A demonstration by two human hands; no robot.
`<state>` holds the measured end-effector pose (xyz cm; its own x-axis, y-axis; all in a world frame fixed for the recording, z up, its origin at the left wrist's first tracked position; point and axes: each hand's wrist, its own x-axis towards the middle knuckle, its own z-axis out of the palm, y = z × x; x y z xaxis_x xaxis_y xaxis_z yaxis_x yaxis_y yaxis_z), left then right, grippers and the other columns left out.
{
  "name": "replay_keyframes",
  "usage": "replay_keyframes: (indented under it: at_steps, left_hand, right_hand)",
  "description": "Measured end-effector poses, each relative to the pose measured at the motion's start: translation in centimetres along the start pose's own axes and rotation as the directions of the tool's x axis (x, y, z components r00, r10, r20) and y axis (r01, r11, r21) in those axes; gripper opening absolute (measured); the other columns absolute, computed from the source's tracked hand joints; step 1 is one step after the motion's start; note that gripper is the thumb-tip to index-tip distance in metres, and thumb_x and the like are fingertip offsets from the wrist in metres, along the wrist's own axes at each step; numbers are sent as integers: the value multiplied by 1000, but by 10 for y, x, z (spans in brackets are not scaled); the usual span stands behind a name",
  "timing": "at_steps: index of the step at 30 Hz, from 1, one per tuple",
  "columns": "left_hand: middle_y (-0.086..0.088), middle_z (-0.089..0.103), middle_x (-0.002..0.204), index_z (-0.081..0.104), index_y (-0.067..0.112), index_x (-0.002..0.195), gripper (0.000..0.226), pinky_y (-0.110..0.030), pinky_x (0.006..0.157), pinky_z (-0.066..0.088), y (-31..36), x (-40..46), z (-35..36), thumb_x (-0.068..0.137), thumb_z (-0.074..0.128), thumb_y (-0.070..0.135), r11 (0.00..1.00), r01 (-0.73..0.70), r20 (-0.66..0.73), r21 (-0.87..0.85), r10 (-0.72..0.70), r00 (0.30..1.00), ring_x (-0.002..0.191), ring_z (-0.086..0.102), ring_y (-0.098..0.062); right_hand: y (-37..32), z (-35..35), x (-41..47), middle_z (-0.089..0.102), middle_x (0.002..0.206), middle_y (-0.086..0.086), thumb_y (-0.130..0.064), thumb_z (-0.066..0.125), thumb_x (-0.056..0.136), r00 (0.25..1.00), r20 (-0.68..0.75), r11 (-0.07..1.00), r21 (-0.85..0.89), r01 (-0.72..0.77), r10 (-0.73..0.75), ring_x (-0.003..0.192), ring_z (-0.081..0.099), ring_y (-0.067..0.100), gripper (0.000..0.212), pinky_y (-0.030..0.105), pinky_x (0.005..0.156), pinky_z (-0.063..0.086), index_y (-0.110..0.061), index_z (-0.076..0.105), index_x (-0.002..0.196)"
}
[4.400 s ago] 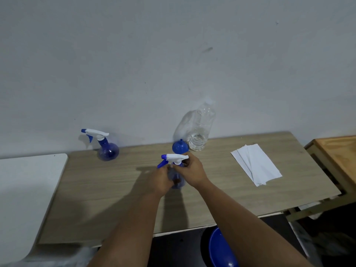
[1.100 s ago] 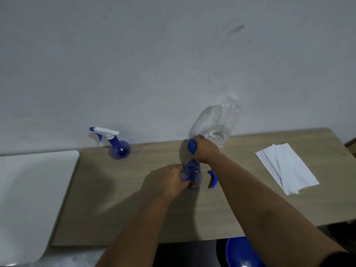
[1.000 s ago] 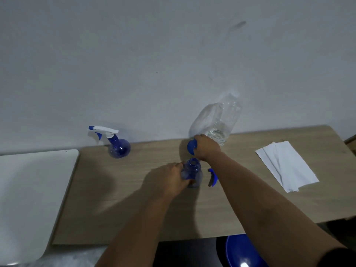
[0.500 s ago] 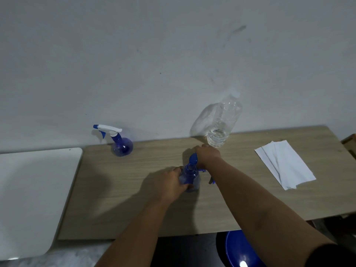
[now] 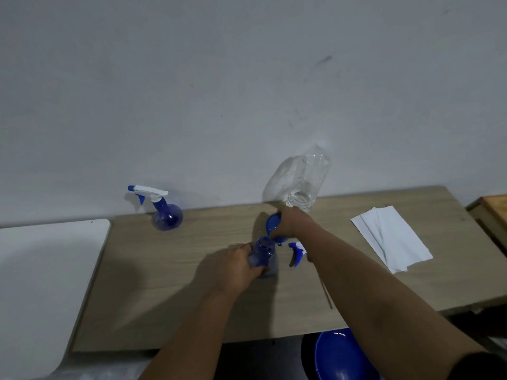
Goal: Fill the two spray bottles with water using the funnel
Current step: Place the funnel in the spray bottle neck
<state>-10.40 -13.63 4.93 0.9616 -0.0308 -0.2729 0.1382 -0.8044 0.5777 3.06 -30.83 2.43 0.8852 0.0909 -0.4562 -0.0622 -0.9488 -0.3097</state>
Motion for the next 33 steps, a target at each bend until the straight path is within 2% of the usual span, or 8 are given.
replay_keyframes:
  at_steps: [4, 10, 14, 16, 19, 22, 28, 33]
  left_hand:
    - [11, 61, 88, 64, 26, 106, 31, -11, 53, 39, 5, -3, 2, 80, 77, 37, 1000, 18, 26, -24, -17, 1000, 64, 50, -1]
    - [2, 72, 95, 66, 19, 104, 40, -20, 55, 34, 3, -1, 16, 72, 84, 35, 991, 50, 35, -125, -46, 998, 78, 63, -13]
    - [12, 60, 78, 59, 22, 94, 27, -14, 52, 30, 12, -10, 13, 77, 81, 24, 981, 62, 51, -185, -53, 997, 67, 56, -3]
    - [7, 64, 82, 59, 22, 95, 30, -16, 57, 38, 11, -9, 17, 75, 81, 17, 973, 64, 61, -221, -51, 997, 75, 64, -14]
    - [0, 71, 86, 65, 20, 93, 27, -29, 66, 51, 7, -8, 21, 72, 81, 14, 977, 55, 44, -208, -47, 998, 78, 68, -21]
    - [0, 72, 90, 67, 20, 98, 26, -29, 66, 51, 8, -9, 20, 76, 78, 15, 980, 64, 40, -187, -57, 998, 77, 66, -17]
    - [2, 68, 83, 66, 14, 103, 17, -14, 52, 41, 8, -9, 23, 88, 71, 14, 975, 104, 36, -196, -99, 994, 68, 61, -9]
    - [2, 66, 83, 65, 20, 95, 17, -20, 64, 45, 14, -10, 26, 83, 74, 12, 952, 106, 2, -289, -110, 994, 83, 66, -20]
  right_hand:
    - [3, -20, -24, 62, 111, 4, -39, 94, 69, 993, -111, 874, 484, 29, 29, 88, 64, 19, 74, 26, 64, 52, -17, 48, 122]
    - [-11, -35, -77, 61, 124, 9, -23, 97, 70, 978, -206, 516, 834, 196, -38, 94, 70, 19, 75, 25, 64, 57, -20, 53, 131]
    - [-16, -26, -107, 60, 128, 3, -16, 96, 71, 970, -220, 415, 877, 241, -98, 108, 70, 21, 88, 38, 83, 65, -23, 51, 146]
    - [-14, -17, -113, 62, 130, 3, -10, 96, 70, 967, -237, 382, 888, 255, -96, 110, 71, 21, 87, 43, 90, 64, -17, 54, 146]
    - [-13, -4, -119, 63, 131, -1, -7, 95, 71, 956, -281, 360, 886, 293, -85, 100, 73, 12, 83, 34, 86, 64, -17, 57, 144]
    - [-11, 10, -120, 64, 130, -2, -4, 94, 71, 941, -328, 325, 884, 336, -82, 107, 72, 17, 77, 32, 88, 62, -20, 59, 138]
    - [0, 43, -117, 64, 134, 4, -9, 98, 60, 922, -376, 361, 851, 382, -91, 125, 65, 26, 87, 46, 104, 57, -21, 58, 136]
    - [7, 50, -119, 64, 138, -1, -18, 102, 56, 908, -398, 409, 813, 415, -131, 129, 62, 21, 105, 49, 108, 53, -25, 49, 147]
